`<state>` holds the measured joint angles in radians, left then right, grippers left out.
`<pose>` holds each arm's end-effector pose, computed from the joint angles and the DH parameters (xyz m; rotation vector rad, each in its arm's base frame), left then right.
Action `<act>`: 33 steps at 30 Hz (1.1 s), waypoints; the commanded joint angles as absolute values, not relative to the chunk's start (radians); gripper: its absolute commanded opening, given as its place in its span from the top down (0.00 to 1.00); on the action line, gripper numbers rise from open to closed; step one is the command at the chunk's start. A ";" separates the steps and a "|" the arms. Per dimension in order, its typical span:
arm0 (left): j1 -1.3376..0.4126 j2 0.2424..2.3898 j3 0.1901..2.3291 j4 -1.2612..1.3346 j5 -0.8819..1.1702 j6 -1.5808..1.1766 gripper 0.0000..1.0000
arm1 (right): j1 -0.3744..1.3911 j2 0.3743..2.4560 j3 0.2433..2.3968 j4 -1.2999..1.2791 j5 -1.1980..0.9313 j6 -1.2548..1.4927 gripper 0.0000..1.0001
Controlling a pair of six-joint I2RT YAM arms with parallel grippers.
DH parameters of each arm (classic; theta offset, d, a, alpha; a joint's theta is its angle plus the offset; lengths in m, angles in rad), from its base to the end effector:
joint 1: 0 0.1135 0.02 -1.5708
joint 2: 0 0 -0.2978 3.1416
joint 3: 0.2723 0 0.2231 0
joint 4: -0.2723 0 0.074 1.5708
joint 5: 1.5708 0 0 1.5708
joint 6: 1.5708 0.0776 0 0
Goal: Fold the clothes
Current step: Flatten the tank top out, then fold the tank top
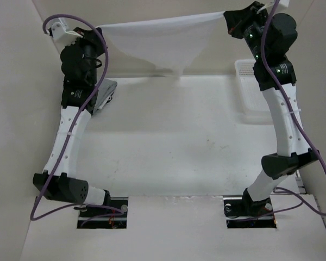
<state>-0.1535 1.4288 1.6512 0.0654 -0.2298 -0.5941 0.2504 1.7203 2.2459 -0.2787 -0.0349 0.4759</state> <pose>0.3166 -0.0311 0.5567 -0.4769 1.2165 -0.4926 0.3550 0.0936 0.6047 0.1220 1.3463 0.6381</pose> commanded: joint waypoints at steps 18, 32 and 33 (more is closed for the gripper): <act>-0.528 0.430 0.439 -0.329 -0.558 -0.811 0.96 | 0.617 0.697 0.589 -0.162 0.120 0.666 1.00; -0.645 0.694 0.495 -0.171 -0.729 -0.855 0.96 | 0.607 0.889 0.621 -0.088 0.132 0.677 1.00; -0.572 0.809 0.527 -0.006 -0.710 -0.782 0.96 | 0.546 0.998 0.688 -0.001 0.120 0.642 1.00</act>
<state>-0.7036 0.5716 0.4301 -0.4473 -0.6739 -0.9607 0.6689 0.8173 0.5213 -0.2642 0.1219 0.7345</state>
